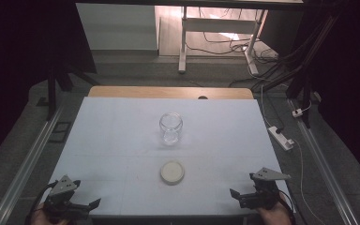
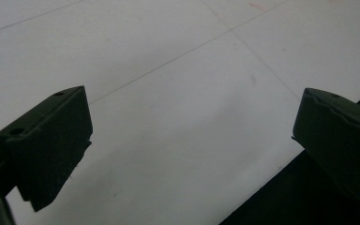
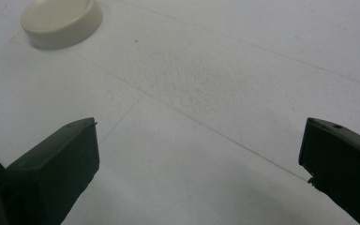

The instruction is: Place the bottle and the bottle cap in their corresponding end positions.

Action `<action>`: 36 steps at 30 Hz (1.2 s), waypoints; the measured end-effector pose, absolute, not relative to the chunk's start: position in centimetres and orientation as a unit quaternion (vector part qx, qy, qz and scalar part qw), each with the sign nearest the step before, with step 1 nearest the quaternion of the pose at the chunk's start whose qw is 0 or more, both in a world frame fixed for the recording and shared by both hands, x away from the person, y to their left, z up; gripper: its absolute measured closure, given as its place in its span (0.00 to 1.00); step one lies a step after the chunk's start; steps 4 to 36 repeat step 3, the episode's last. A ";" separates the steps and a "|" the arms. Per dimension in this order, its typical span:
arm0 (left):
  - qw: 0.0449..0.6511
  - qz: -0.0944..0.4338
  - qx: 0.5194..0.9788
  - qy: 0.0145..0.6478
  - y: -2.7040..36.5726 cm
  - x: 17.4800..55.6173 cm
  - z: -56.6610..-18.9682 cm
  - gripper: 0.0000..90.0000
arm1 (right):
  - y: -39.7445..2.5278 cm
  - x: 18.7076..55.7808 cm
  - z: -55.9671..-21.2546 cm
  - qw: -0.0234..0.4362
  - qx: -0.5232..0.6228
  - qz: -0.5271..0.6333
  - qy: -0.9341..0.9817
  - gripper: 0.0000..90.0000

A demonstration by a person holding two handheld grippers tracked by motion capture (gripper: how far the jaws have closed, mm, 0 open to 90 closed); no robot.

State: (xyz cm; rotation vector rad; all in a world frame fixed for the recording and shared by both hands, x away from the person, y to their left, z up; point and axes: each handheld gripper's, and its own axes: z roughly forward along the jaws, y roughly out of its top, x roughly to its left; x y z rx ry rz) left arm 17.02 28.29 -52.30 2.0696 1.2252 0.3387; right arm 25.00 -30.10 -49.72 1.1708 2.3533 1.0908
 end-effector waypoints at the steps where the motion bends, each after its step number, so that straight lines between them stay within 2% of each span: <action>1: 0.351 0.130 0.796 0.475 28.4 17.0 -52.3 0.00 | -30.1 25.0 -49.7 0.147 0.405 0.378 0.819 0.00; 36: 0.355 0.125 0.794 0.478 28.5 17.1 -52.3 0.00 | -30.0 25.0 -49.8 0.148 0.404 0.376 0.821 0.00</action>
